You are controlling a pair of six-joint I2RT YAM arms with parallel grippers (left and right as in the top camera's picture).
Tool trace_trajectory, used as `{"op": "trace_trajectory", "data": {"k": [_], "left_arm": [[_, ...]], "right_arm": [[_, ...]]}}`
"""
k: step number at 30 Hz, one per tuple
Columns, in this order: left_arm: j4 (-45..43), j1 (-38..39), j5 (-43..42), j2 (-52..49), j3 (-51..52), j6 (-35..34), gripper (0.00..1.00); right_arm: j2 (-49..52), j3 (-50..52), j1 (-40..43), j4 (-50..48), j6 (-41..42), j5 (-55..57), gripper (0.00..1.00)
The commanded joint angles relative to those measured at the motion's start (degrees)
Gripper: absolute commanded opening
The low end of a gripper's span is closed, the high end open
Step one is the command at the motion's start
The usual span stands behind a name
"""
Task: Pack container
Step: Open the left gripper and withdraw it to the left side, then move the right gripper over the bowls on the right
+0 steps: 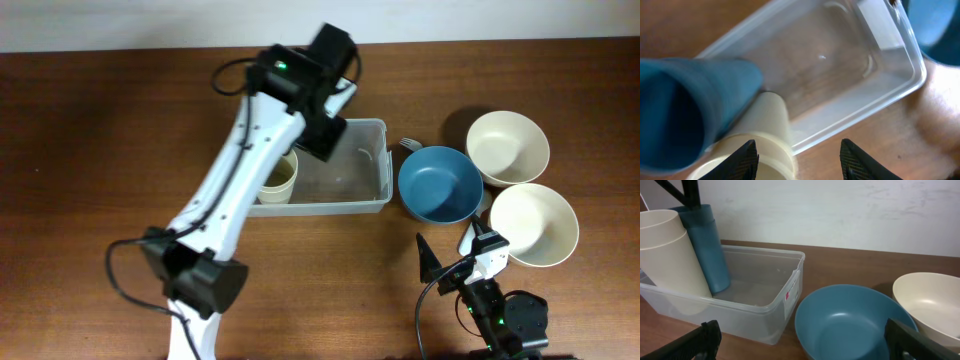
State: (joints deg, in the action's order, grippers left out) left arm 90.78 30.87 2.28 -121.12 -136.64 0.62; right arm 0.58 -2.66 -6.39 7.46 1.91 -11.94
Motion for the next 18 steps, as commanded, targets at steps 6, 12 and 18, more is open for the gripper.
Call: {"op": "trace_trajectory", "data": {"k": [6,12,18], "left_arm": [[-2.0,-11.9,1.7,17.7,-2.4,-1.3,0.79],[0.9,-22.5,2.0,18.3,-1.6,-3.9,0.97],[-0.8,-30.2,-1.8,17.8,2.9,-6.6,1.00]], "right_arm": [[-0.4,0.5,-0.4,0.0,0.5,0.1,0.99],[-0.4,0.5,-0.4,0.0,0.5,0.2,0.99],[-0.4,0.5,-0.4,-0.5,0.5,0.1,0.99]]}}
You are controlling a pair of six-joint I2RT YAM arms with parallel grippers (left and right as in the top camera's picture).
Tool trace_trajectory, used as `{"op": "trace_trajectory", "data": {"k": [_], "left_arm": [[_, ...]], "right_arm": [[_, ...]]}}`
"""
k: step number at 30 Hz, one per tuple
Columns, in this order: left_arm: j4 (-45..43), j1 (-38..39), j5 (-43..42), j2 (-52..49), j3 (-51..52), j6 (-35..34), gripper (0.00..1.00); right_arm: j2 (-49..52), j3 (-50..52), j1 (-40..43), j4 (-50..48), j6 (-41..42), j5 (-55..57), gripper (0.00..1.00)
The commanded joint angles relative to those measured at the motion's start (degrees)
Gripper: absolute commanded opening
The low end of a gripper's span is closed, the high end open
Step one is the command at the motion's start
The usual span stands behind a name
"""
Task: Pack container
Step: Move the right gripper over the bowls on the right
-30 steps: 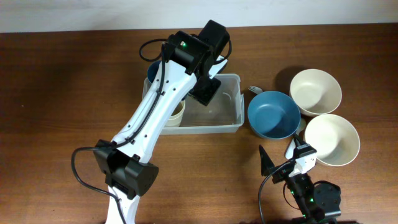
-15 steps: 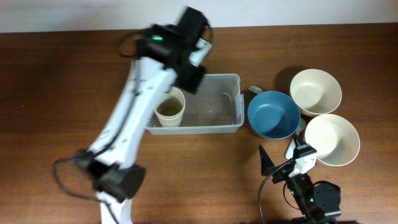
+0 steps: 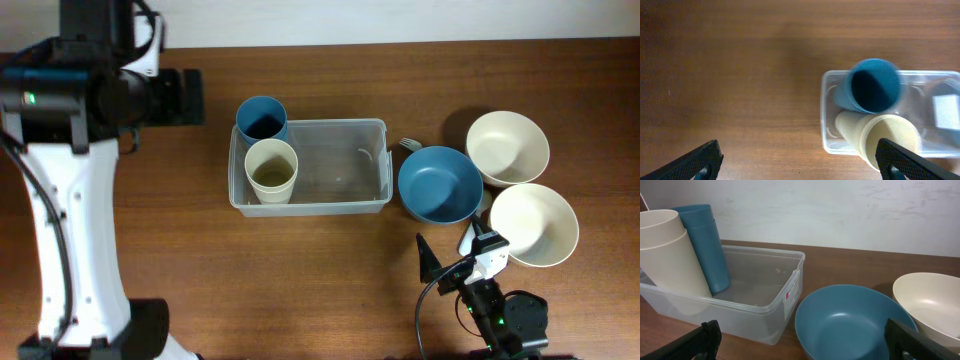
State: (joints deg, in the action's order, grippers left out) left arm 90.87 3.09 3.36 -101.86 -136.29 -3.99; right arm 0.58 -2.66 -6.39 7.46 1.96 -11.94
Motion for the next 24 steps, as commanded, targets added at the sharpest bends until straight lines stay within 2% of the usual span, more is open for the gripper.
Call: {"op": "trace_trajectory", "data": {"k": [1,6,8,13,19,20,24], "left_arm": [[-1.5,-2.8,-3.7,-1.4,3.5,-2.0,1.00],[-2.4,-2.9,-3.4,-1.4,6.0,-2.0,1.00],[-2.5,-2.9,-3.0,-1.6,6.0,-2.0,1.00],[-2.8,-2.9,-0.3,-1.7,6.0,-2.0,1.00],[-3.4,-3.3,2.7,-1.7,6.0,-2.0,1.00],[-3.4,-3.9,2.7,-1.7,6.0,-2.0,1.00],[-3.4,-4.9,2.7,-1.7,6.0,-2.0,1.00]], "right_arm": [[-0.4,0.5,-0.4,-0.9,0.5,-0.2,0.99],[-0.3,-1.2,-0.3,0.0,3.8,-1.8,0.98],[0.4,-3.9,-0.3,3.5,6.8,-1.8,0.99],[6.1,-15.6,-0.3,13.7,7.3,-1.5,0.99],[24.9,-39.0,-0.3,31.9,4.3,1.1,0.99],[33.7,-47.9,-0.3,40.7,4.0,3.3,0.99],[50.5,-62.2,-0.3,55.6,-0.7,3.6,0.99]]}}
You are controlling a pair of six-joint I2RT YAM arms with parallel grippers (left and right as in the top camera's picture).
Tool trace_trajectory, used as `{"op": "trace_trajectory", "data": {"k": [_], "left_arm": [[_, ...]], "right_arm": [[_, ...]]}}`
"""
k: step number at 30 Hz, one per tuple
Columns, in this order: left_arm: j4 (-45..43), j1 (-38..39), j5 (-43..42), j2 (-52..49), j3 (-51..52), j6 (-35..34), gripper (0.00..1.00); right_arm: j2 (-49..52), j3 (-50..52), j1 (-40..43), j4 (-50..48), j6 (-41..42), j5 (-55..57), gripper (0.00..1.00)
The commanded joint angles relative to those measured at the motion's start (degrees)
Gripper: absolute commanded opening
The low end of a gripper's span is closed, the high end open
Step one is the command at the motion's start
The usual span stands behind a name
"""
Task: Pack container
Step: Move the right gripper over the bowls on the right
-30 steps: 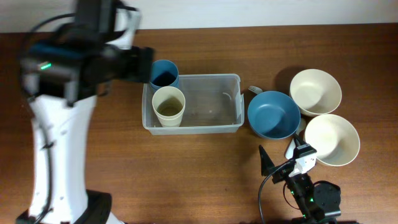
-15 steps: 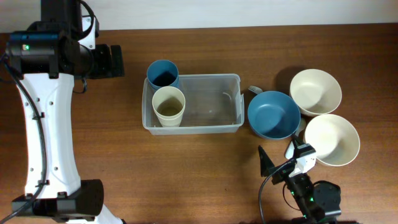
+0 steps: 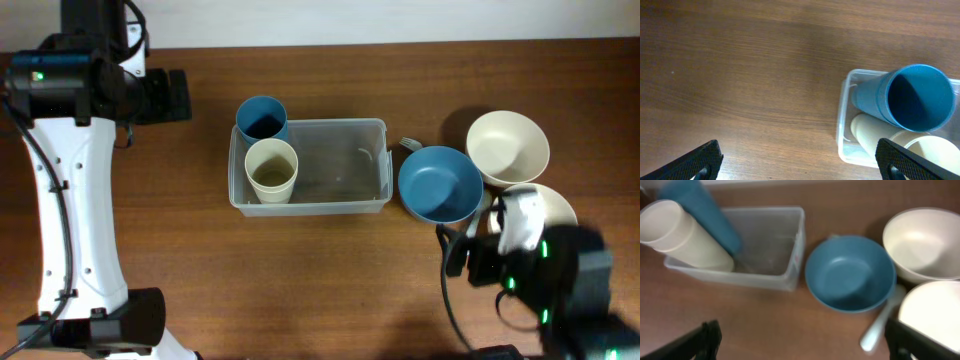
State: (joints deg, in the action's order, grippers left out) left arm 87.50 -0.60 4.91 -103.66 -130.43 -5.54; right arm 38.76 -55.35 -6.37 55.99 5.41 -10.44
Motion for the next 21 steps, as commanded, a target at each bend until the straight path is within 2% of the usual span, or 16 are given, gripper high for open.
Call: {"op": "trace_trajectory", "data": {"k": [1,5,10,14,21], "left_arm": [[0.0,-1.3,1.1,0.1,0.2,-0.4,1.00],[-0.1,-1.3,1.1,0.1,0.2,-0.5,1.00],[-0.1,-1.3,1.1,0.1,0.2,-0.4,1.00],[-0.1,-1.3,1.1,0.1,0.2,-0.5,1.00],[-0.1,-1.3,1.1,0.1,0.2,-0.5,1.00]], "right_arm": [[16.6,-12.7,-0.3,10.0,-4.3,2.1,0.99],[29.0,-19.1,-0.3,14.3,-4.5,1.8,0.99],[38.9,-20.3,-0.3,15.0,-4.5,0.6,0.99],[42.1,-20.3,1.2,14.1,-2.2,-0.1,0.99],[42.7,-20.3,10.1,12.9,-1.3,-0.5,0.99]]}}
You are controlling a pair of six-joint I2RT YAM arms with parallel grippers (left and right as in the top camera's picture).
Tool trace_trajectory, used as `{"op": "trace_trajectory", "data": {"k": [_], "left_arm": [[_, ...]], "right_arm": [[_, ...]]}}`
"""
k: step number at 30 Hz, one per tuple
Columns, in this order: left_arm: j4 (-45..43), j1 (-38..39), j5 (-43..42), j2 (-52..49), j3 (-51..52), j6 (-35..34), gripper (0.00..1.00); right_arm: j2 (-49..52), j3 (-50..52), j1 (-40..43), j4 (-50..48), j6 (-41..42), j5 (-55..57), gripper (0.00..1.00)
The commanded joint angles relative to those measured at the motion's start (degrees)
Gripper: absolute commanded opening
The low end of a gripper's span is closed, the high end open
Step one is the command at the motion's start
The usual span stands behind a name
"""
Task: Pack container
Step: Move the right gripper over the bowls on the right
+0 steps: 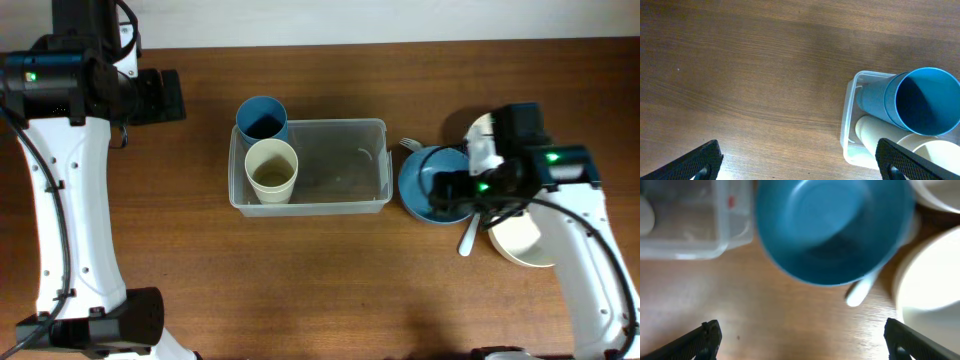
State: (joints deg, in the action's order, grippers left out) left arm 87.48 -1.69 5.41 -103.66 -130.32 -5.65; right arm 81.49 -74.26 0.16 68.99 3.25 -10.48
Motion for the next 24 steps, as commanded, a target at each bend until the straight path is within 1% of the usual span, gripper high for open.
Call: {"op": "trace_trajectory", "data": {"k": [1,3,6,9,15,17,24], "left_arm": [[-0.1,-0.2,0.6,0.1,0.1,-0.3,1.00],[-0.1,-0.2,0.6,0.1,0.1,-0.3,1.00],[-0.1,-0.2,0.6,0.1,0.1,-0.3,1.00],[-0.1,-0.2,0.6,0.1,0.1,-0.3,1.00],[-0.1,-0.2,0.6,0.1,0.1,-0.3,1.00],[-0.1,-0.2,0.6,0.1,0.1,-0.3,1.00],[-0.1,-0.2,0.6,0.1,0.1,-0.3,1.00]], "right_arm": [[0.0,-1.3,5.0,-0.2,0.9,-0.5,0.99],[0.1,-1.3,7.8,-0.4,0.9,-1.4,0.99],[0.7,-1.3,10.8,-1.2,3.3,-1.6,0.99],[1.9,-1.3,12.3,-3.0,3.3,-3.2,1.00],[5.4,-1.3,12.1,-5.8,3.5,-3.3,1.00],[7.8,-1.3,12.1,-7.5,5.1,-3.3,0.96],[15.1,-1.3,11.8,-12.1,6.3,-5.0,0.94]]}}
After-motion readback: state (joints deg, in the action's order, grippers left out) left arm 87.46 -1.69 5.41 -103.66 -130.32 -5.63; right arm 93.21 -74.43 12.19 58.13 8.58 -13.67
